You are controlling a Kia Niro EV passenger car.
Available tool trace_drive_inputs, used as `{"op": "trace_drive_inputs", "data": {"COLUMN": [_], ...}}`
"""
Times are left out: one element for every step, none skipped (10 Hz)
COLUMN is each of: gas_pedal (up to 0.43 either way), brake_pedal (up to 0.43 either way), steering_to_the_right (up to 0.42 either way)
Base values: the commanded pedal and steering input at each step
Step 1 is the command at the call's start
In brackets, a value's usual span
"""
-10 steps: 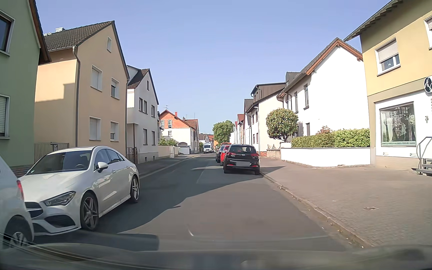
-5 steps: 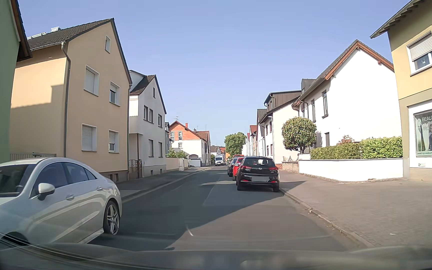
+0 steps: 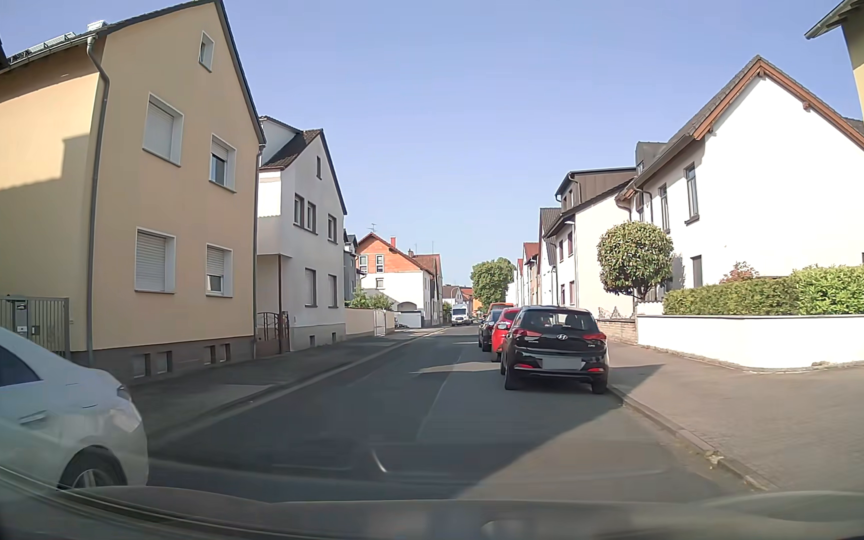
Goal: Follow the waypoints while adhering to traffic rules and regulations
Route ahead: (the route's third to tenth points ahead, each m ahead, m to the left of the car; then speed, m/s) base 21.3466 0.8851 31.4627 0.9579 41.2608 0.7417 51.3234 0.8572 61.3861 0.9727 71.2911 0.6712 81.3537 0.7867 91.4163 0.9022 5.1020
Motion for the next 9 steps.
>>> {"op": "trace_drive_inputs", "data": {"gas_pedal": [0.118,0.118,0.118,0.118,0.118,0.118,0.118,0.118,0.118], "brake_pedal": [0.03,0.03,0.03,0.03,0.03,0.03,0.03,0.03,0.03], "steering_to_the_right": [-0.083,-0.094,-0.097,-0.096,-0.094,-0.089,-0.082,-0.073,-0.059]}}
